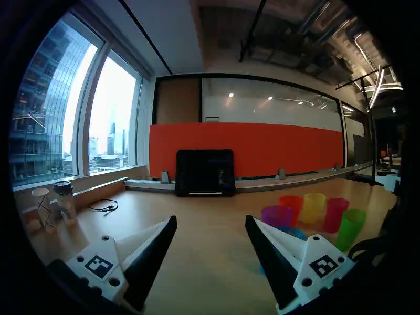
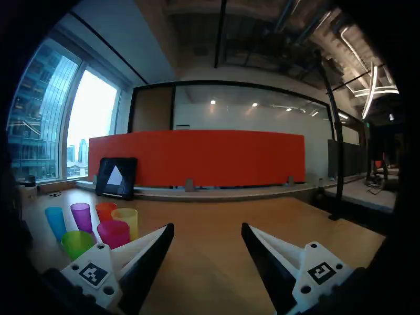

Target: Pour water

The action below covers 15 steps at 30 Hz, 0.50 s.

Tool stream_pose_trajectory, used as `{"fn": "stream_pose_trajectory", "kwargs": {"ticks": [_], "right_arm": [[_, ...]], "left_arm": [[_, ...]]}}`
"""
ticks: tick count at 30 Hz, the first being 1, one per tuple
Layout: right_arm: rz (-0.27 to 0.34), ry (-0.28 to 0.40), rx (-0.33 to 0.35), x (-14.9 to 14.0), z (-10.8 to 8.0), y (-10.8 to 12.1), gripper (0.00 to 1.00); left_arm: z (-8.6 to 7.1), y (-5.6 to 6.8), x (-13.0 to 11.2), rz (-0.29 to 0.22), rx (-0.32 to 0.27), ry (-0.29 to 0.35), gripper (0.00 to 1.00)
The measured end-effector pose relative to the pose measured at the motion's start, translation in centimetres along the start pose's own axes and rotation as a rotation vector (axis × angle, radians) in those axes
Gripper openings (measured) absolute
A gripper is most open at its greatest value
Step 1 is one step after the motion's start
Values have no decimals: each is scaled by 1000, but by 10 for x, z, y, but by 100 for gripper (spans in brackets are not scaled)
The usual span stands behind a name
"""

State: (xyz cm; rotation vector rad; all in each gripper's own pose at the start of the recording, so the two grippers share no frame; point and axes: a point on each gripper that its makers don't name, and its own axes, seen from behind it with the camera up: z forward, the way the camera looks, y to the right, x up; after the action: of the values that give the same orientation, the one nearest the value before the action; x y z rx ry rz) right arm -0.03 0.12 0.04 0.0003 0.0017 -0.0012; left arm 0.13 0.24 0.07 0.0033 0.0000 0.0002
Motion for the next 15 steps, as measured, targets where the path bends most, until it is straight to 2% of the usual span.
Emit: {"fn": "stream_pose_trajectory", "kwargs": {"ticks": [15], "right_arm": [[0, -2, 0, -1, 1, 0, 99]], "left_arm": [[0, 0, 0, 0, 0, 0, 96]]}}
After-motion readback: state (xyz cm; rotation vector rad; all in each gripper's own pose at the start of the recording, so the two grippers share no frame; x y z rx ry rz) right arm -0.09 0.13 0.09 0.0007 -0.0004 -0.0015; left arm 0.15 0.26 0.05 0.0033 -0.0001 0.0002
